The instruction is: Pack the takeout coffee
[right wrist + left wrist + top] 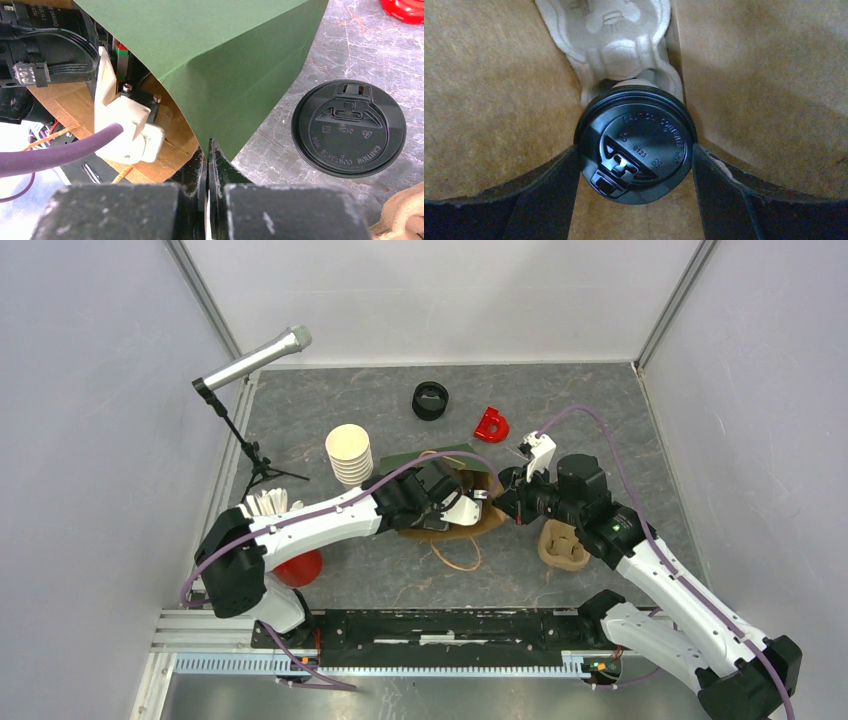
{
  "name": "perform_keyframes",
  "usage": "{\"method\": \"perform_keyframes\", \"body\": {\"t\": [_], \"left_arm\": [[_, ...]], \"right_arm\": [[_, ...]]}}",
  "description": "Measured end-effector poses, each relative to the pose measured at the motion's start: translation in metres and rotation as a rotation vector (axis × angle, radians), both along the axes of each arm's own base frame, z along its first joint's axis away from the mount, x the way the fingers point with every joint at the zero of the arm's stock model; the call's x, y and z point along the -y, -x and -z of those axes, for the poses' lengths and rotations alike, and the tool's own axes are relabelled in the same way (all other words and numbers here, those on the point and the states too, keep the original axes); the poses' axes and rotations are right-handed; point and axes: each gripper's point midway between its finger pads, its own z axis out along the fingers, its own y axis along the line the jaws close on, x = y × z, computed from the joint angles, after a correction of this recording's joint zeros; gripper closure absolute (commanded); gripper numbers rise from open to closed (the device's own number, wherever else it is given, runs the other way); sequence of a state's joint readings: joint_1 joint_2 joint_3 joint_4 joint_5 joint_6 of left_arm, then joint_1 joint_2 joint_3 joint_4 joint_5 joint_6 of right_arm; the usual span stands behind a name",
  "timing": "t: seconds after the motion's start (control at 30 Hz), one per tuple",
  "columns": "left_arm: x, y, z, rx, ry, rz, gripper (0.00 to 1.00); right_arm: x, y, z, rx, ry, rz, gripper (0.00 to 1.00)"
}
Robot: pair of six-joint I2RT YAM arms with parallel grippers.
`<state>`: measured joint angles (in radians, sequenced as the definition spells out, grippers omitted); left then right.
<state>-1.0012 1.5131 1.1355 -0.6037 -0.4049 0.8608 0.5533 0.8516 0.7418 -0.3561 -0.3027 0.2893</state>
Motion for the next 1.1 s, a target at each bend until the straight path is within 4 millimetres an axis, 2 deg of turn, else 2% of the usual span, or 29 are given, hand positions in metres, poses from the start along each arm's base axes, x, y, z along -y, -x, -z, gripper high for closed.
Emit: {"method": "perform_keyframes", "body": {"t": [0.43, 1.1], "left_arm": [[-0.002, 0.002, -0.001, -0.008, -0.012, 0.001, 0.15], [-0.002, 0.011, -0.004, -0.033, -0.028, 0.002, 0.15]], "right_arm": [[0.000, 0.001, 0.000, 0.002, 0.003, -0.007, 1.00], [-0.001, 0.001, 0.000, 0.001, 0.001, -0.010, 1.00]]}}
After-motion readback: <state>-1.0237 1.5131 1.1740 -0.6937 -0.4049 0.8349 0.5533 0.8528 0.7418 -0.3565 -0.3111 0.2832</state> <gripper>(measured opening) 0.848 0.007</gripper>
